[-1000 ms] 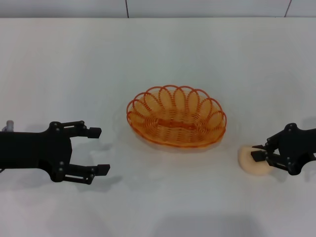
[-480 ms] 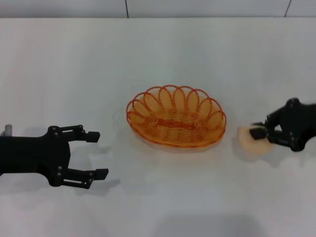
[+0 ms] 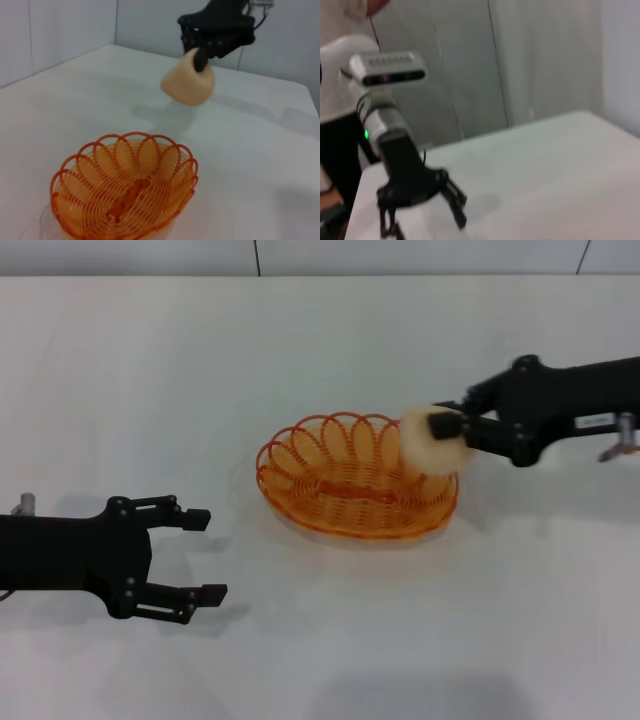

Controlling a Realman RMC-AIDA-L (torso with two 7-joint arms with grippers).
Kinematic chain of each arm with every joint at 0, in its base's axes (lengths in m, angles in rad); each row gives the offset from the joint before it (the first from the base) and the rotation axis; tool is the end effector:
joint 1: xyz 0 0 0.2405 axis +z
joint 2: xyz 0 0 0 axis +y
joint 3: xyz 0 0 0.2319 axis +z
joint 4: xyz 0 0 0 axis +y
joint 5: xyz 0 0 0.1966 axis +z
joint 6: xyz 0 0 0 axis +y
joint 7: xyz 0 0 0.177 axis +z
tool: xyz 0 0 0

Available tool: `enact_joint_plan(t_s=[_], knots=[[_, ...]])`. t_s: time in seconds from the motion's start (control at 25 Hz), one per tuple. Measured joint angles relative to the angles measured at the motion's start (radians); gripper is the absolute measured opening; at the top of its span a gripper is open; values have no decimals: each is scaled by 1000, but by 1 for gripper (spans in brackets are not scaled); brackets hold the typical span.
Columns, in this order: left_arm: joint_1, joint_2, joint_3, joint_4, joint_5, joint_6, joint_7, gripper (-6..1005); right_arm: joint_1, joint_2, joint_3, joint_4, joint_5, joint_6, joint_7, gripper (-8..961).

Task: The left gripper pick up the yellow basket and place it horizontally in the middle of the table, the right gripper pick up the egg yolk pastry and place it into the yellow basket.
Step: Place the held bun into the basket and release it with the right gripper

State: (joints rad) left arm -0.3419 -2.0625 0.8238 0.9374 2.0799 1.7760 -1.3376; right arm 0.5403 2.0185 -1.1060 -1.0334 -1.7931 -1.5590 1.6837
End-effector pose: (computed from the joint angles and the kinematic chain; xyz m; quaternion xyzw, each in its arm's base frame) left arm -0.2487 0.2595 0.0037 -0.9767 -0.1363 -0.1522 0.0653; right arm 0.1425 0.3328 0.0034 -0.9710 0.1146 0.1975 0.0706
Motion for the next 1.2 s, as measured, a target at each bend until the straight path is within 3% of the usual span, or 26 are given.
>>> enact_joint_plan(t_s=[0.16,0.6,1.12,1.2], knots=[[-7,0,0,0,-4,3,0,890,2,1,-118,54,98,154,-50,41],[-25,-10,0,0,0,4,-4,889,17,6,-352,139,263,420,-143,74],[-28,-9,1,0,3,0,-6,888,19,5,-440,158,336,459,-224,223],[-28,-8,2,0,3,-1,-7,888,18,5,-440,158,336,459,-224,286]])
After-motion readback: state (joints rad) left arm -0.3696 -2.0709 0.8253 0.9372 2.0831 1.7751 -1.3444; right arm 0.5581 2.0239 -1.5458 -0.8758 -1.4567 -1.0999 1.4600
